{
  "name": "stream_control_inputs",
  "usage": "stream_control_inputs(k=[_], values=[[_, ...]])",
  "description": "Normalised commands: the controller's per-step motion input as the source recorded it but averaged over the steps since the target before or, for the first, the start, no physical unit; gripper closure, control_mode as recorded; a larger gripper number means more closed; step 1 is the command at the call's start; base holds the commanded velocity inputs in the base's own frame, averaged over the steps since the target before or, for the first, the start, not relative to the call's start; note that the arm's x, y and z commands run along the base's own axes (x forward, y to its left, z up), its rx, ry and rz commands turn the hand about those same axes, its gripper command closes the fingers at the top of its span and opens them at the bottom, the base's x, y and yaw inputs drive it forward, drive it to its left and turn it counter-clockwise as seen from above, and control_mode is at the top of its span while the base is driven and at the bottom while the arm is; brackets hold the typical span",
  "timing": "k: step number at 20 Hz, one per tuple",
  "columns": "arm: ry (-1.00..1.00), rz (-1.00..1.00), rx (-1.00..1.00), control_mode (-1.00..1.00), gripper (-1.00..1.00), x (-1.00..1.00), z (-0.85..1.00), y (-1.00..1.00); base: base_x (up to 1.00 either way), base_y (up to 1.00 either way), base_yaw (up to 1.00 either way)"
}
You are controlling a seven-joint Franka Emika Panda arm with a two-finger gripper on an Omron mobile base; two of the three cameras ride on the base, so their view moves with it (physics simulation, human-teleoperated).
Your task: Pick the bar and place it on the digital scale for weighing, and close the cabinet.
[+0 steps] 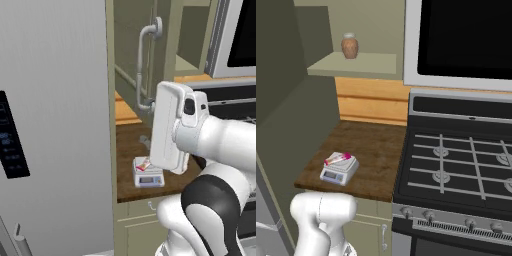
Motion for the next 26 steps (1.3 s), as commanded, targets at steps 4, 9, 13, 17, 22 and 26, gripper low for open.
stream_control_inputs(k=[4,9,13,17,22,26], values=[[0.09,-0.23,0.03,-1.00,-1.00,0.60,0.00,-0.86,0.00,0.00,0.00],[0.08,-0.22,0.03,-1.00,-1.00,0.69,0.00,-0.83,0.00,0.00,0.00],[0.05,-0.18,0.03,-1.00,-1.00,0.75,0.00,-0.69,0.00,0.00,0.00],[0.00,-0.11,0.00,-1.00,-1.00,0.73,-0.06,-0.41,0.00,0.00,0.00],[0.00,-0.09,0.00,-1.00,-1.00,0.93,-0.06,-0.36,0.00,0.00,0.00],[0.02,-0.07,0.00,-1.00,-1.00,0.99,-0.06,-0.29,0.00,0.00,0.00]])
